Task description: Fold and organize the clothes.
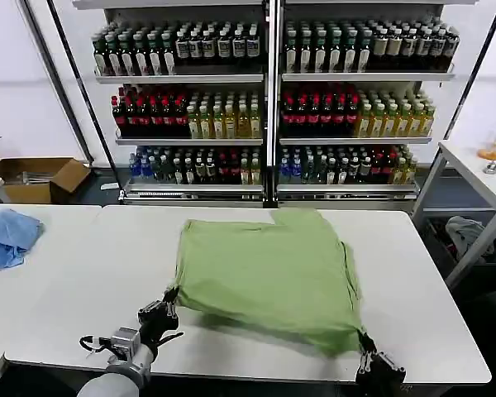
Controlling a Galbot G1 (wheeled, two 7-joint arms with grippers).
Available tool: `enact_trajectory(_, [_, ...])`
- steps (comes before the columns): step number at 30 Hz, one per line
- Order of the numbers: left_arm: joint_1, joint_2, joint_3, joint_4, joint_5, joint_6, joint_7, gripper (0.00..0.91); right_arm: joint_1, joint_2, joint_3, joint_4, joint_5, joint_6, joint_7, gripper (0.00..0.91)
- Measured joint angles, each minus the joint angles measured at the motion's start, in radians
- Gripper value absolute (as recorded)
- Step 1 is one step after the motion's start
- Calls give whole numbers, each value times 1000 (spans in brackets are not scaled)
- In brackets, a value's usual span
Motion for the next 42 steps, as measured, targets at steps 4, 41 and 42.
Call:
enact_trajectory(4, [-20,9,0,14,-11,-2,4,20,65,-30,6,-29,31,-6,1,0])
enact_trajectory(41, [-221,-67,95,236,85,18,-15,907,555,-175,-203,-430,21,-131,-57,907])
enact_trajectory(42, [-220,-69,95,237,86,19,-17,907,555,-174,-203,-430,21,-131,-58,907])
